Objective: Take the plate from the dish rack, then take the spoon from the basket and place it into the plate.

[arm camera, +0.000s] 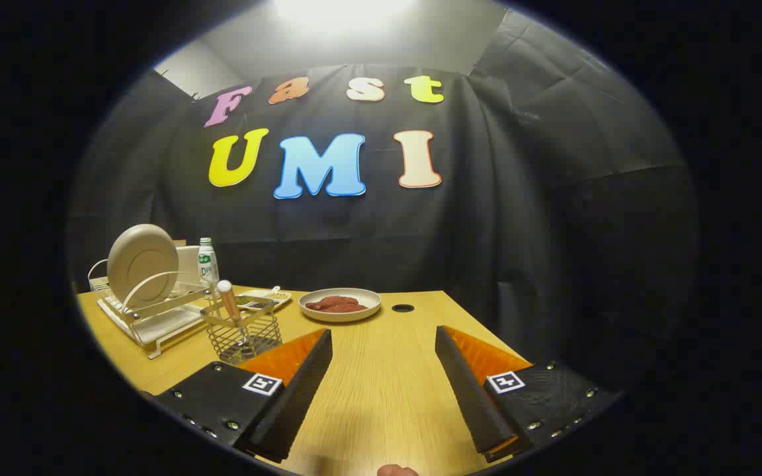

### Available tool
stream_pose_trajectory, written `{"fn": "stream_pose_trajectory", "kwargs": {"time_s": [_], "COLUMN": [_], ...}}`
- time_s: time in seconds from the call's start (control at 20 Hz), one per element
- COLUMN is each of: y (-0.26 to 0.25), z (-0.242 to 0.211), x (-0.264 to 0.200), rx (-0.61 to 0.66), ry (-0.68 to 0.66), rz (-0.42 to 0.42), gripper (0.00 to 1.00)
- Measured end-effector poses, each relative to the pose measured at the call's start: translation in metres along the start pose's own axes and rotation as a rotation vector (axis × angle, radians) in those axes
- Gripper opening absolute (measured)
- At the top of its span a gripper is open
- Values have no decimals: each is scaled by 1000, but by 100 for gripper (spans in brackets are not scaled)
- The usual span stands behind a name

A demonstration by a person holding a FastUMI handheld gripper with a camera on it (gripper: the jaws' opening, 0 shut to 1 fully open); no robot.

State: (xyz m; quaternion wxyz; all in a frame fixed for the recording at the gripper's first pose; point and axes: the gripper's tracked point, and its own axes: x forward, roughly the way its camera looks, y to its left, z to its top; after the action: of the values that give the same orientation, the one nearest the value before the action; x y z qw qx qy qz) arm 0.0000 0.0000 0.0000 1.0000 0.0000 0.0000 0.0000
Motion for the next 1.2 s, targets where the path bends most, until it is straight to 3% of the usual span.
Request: {"fn": "stream_pose_trajectory", "kwargs": {"time_s": [0.3, 0.55, 0.8, 1.2], "y": [15, 48, 100, 202], "z": [66, 157, 214, 241], "x": [13, -18, -37, -21], "rx": [-9, 12, 60, 52], "ry": [-37, -33, 2, 49], "rz": [-21, -65, -65, 69], "gripper": [97, 97, 97, 97]}}
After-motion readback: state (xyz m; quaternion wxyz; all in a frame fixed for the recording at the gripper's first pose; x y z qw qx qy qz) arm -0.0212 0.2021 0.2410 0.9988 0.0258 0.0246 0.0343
